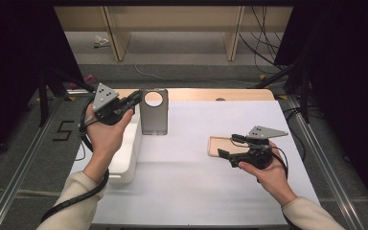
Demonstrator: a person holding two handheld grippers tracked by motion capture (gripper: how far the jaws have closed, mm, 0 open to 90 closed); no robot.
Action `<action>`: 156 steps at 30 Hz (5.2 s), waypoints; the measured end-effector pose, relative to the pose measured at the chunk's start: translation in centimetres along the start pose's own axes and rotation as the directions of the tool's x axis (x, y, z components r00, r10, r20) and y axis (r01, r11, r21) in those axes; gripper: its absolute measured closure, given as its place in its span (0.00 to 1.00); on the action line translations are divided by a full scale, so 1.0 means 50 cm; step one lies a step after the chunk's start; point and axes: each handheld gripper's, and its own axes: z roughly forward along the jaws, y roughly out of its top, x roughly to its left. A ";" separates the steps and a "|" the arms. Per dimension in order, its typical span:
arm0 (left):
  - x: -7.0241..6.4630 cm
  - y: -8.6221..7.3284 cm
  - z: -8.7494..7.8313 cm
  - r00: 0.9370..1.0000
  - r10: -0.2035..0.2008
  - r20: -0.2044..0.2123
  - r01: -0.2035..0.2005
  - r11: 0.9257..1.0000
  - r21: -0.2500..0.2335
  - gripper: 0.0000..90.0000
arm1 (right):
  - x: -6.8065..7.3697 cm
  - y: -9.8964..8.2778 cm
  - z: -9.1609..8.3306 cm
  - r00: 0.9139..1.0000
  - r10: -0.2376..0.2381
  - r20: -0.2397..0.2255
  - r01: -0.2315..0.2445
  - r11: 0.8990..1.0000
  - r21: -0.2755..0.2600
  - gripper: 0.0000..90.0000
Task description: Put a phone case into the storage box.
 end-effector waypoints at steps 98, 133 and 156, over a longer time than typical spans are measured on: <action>0.209 -0.005 0.069 0.983 0.037 -0.181 -0.027 0.998 0.059 0.94 | -0.014 -0.015 -0.012 1.000 0.010 0.001 -0.010 1.000 0.007 0.20; 0.226 -0.029 0.104 0.980 0.026 -0.198 -0.007 0.995 0.098 0.94 | -0.014 -0.016 -0.012 1.000 0.012 -0.001 -0.012 1.000 0.006 0.20; 0.230 -0.042 0.122 0.979 0.032 -0.203 -0.008 0.993 0.115 0.94 | -0.015 -0.016 -0.012 1.000 0.016 -0.006 -0.016 1.000 0.001 0.20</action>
